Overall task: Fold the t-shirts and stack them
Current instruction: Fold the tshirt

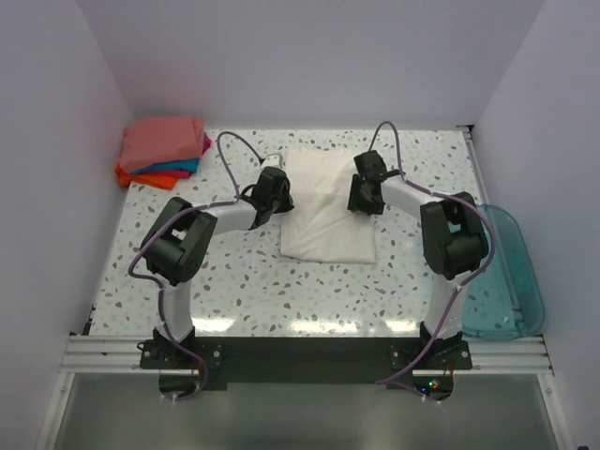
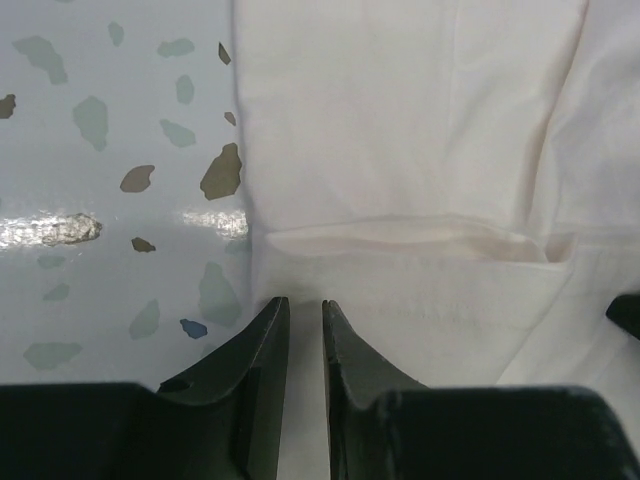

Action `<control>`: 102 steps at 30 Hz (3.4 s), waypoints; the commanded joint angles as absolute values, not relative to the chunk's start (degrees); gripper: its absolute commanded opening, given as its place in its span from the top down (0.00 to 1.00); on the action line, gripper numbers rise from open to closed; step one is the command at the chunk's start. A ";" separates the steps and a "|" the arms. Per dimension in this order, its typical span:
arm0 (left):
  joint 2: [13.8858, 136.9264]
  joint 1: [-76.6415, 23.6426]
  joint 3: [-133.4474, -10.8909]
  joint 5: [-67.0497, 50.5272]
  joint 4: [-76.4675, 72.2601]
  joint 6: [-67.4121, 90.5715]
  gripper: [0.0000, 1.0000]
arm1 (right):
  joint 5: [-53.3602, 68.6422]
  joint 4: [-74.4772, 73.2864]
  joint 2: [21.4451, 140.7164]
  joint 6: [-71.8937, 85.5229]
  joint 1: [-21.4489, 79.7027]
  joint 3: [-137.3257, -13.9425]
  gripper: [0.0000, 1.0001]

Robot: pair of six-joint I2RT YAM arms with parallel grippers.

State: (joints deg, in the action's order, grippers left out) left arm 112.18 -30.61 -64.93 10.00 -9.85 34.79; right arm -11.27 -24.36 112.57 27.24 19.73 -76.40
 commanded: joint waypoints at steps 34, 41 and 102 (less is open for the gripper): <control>95.90 -37.70 -60.41 10.19 -6.50 31.28 0.70 | -9.93 -26.02 102.30 29.18 16.87 -77.17 0.57; 92.55 -43.32 -50.03 8.09 -8.17 35.59 0.90 | -8.09 -26.97 107.04 28.83 16.79 -78.92 0.66; 79.45 -37.35 -19.17 -5.19 -26.98 57.12 0.48 | -0.97 -18.90 70.83 46.76 20.30 -31.73 0.48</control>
State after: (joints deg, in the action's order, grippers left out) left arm 78.35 -37.87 -20.47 -4.54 -21.02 53.17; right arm -2.83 -23.44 69.63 45.28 20.53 -31.75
